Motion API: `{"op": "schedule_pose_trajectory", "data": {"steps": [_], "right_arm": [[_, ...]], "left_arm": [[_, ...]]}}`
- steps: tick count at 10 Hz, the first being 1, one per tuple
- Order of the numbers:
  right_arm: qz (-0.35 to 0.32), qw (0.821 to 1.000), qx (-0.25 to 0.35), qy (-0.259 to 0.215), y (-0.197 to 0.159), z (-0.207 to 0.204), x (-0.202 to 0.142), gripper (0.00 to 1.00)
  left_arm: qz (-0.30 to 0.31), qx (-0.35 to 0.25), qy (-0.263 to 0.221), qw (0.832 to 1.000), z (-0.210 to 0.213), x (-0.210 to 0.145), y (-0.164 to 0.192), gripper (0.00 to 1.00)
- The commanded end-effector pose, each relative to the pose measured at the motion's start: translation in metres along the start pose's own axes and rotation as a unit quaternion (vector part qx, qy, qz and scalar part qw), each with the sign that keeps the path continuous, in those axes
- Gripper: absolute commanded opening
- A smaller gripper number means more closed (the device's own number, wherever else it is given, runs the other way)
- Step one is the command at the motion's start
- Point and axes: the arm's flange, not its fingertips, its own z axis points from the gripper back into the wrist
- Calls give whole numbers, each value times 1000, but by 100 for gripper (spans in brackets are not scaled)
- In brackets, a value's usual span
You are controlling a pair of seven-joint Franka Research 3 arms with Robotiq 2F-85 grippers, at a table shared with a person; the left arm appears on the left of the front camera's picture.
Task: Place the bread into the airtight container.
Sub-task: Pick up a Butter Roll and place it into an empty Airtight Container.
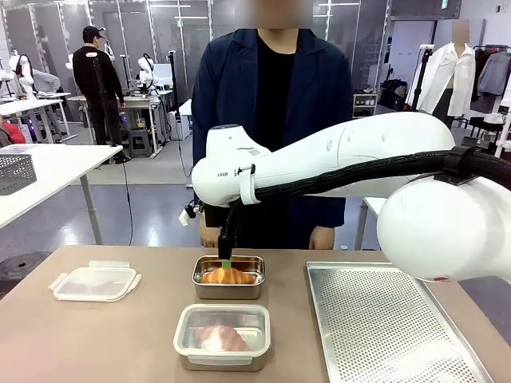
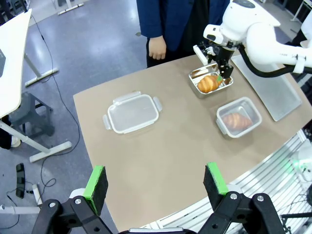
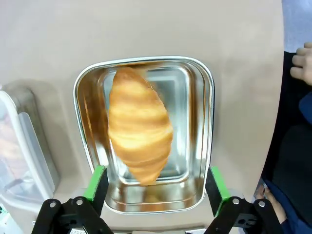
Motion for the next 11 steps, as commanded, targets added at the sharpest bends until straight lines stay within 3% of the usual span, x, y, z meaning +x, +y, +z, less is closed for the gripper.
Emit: {"op": "schedule_pose_trajectory", "data": {"steps": [1, 2, 11], "right_arm": [[14, 999, 10, -27, 2, 10, -8, 100], [0, 1000, 0, 0, 0, 0, 0, 100], [0, 1000, 0, 0, 0, 0, 0, 100]], "left_arm": [[-4, 1, 4, 1000, 2, 2, 0, 100], [-4, 1, 4, 1000, 2, 2, 0, 100], [-4, 1, 4, 1000, 2, 2, 0, 100]]}}
